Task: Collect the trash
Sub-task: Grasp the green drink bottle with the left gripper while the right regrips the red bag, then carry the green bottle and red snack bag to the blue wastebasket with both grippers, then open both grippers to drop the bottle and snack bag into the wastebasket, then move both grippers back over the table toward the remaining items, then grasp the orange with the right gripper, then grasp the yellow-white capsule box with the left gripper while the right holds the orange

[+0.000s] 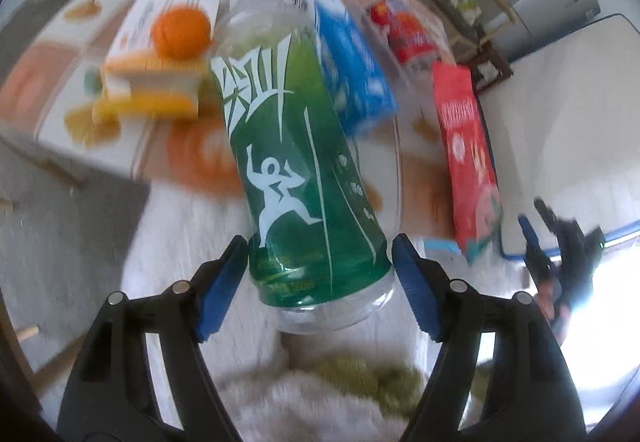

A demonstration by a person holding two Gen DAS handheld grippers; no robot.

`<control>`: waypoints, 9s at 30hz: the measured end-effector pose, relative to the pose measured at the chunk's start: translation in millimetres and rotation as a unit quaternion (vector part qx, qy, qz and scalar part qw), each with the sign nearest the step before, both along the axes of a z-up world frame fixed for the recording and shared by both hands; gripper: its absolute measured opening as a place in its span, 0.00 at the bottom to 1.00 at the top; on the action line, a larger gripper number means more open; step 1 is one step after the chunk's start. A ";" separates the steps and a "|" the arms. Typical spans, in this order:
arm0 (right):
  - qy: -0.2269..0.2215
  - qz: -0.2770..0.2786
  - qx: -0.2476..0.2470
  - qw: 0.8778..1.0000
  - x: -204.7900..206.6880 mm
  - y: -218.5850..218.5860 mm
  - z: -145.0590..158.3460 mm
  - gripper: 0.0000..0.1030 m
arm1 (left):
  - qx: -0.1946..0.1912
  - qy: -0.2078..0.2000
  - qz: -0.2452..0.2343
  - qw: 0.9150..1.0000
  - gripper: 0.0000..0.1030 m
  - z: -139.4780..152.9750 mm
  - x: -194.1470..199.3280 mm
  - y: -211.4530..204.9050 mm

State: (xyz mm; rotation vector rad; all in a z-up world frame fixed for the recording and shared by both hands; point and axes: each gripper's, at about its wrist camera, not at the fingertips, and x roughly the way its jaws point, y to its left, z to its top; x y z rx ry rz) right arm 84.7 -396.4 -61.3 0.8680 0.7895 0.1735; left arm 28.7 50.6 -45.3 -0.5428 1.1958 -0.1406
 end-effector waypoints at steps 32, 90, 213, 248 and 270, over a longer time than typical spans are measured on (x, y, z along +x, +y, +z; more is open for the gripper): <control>0.088 0.381 -0.103 0.915 169.0 134.2 -5.3 0.33 | -0.037 -0.026 0.026 0.999 0.57 -20.0 28.4 35.2; 0.055 -0.160 -0.067 0.983 -45.9 -216.6 21.3 0.03 | -0.034 0.011 -0.395 0.918 0.56 9.8 190.8 -395.4; -0.066 0.482 -0.287 0.825 49.6 464.7 34.8 0.22 | 0.084 -0.148 0.107 0.980 0.78 12.7 13.4 193.7; -0.096 0.343 -0.269 0.895 54.9 328.2 85.8 0.18 | 0.238 -0.105 0.027 0.965 0.72 0.6 75.0 86.6; -0.117 0.232 -0.167 0.951 48.8 197.7 93.9 0.18 | 0.180 -0.224 0.006 0.958 0.69 96.9 48.2 54.0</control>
